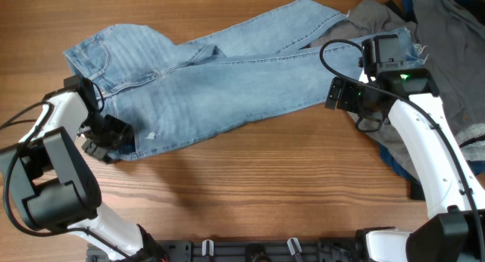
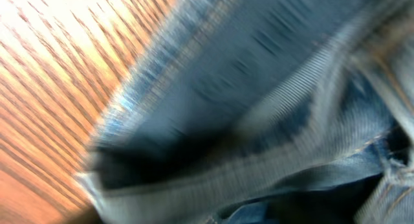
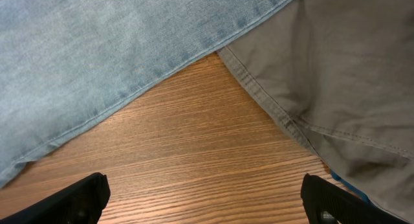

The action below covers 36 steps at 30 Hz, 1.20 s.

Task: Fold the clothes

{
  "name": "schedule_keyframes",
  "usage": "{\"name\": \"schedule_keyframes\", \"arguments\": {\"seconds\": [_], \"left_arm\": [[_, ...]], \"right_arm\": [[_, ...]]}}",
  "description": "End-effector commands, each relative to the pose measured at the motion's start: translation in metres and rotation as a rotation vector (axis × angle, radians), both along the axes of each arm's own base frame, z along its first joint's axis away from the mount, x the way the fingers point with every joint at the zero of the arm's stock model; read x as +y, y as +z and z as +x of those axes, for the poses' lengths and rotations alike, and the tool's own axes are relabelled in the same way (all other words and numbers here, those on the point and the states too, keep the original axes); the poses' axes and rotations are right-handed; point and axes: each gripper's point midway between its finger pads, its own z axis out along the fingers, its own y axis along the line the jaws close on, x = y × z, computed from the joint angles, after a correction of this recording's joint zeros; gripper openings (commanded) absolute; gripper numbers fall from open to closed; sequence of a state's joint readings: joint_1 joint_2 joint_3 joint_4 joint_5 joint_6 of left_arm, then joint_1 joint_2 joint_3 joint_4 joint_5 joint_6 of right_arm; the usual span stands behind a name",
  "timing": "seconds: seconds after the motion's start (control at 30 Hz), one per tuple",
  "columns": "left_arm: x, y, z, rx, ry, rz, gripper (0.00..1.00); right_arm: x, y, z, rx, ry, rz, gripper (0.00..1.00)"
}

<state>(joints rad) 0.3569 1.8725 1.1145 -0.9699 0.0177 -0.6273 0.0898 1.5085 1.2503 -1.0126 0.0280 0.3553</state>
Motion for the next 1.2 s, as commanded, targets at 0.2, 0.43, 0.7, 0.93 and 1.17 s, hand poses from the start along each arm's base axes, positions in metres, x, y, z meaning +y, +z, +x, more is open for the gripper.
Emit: {"name": "schedule_keyframes", "arguments": {"seconds": [0.2, 0.43, 0.7, 0.93, 1.17], "left_arm": [[0.113, 0.037, -0.053, 0.078, 0.353, 0.097, 0.04], [0.131, 0.052, -0.062, 0.061, 0.393, 0.151, 0.04], [0.130, 0.053, -0.062, 0.062, 0.392, 0.148, 0.04], [0.130, 0.053, -0.062, 0.062, 0.389, 0.147, 0.04], [0.130, 0.053, -0.062, 0.061, 0.388, 0.148, 0.05]], "right_arm": [[0.011, 0.008, 0.009, -0.045, 0.005, 0.071, 1.00], [0.070, 0.001, 0.110, -0.338, 0.201, 0.265, 0.88], [0.105, -0.102, 0.209, -0.536, 0.156, 0.338, 0.99], [0.109, -0.152, 0.229, -0.588, 0.008, 0.456, 0.88], [0.102, -0.128, 0.250, -0.699, -0.072, 0.484, 0.04]]}}
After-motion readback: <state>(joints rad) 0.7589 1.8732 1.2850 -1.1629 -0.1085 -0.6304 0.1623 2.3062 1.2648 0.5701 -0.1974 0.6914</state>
